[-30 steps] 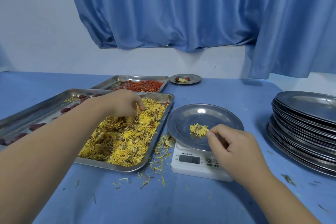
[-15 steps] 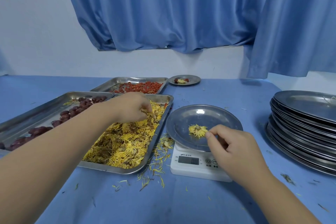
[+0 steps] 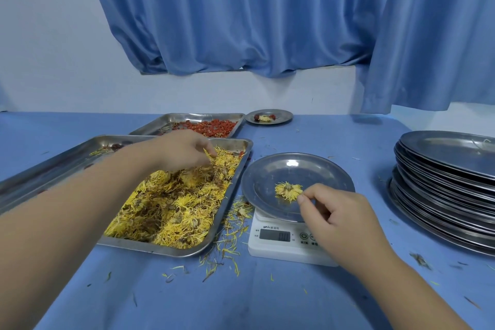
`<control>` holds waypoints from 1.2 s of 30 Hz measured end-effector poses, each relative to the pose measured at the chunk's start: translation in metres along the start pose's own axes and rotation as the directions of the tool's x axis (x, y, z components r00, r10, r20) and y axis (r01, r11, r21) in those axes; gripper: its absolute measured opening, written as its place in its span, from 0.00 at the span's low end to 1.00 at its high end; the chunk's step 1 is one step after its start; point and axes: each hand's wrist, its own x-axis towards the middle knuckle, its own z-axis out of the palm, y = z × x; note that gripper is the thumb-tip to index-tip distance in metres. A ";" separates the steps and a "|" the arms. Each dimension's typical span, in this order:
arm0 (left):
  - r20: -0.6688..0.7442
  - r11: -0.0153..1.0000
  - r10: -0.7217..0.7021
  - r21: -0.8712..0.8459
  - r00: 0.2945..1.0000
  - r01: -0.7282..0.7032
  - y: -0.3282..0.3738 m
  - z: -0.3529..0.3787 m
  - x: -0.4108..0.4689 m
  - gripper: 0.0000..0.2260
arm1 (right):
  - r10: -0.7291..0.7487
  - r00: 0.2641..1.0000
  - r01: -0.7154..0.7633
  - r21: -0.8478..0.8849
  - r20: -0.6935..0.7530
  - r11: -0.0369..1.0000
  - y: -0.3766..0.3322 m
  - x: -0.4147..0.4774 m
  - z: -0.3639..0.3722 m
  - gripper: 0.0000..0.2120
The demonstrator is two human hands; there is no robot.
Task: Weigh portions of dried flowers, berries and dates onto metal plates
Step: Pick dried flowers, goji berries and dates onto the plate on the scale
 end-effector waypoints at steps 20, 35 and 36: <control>-0.124 0.974 -0.034 -0.227 0.992 0.005 0.006 0.015 0.005 0.09 | 0.017 1.000 -0.017 0.029 -0.002 0.999 0.000 0.001 0.001 0.11; 0.033 0.948 -0.038 -0.314 0.999 0.046 -0.011 0.010 -0.007 0.11 | 0.016 1.000 -0.016 0.029 -0.012 0.999 -0.001 0.000 0.002 0.10; 0.033 0.956 -0.034 -0.291 0.999 0.043 -0.011 0.010 -0.007 0.10 | 0.016 1.000 -0.016 0.026 -0.013 1.000 -0.001 0.000 0.002 0.10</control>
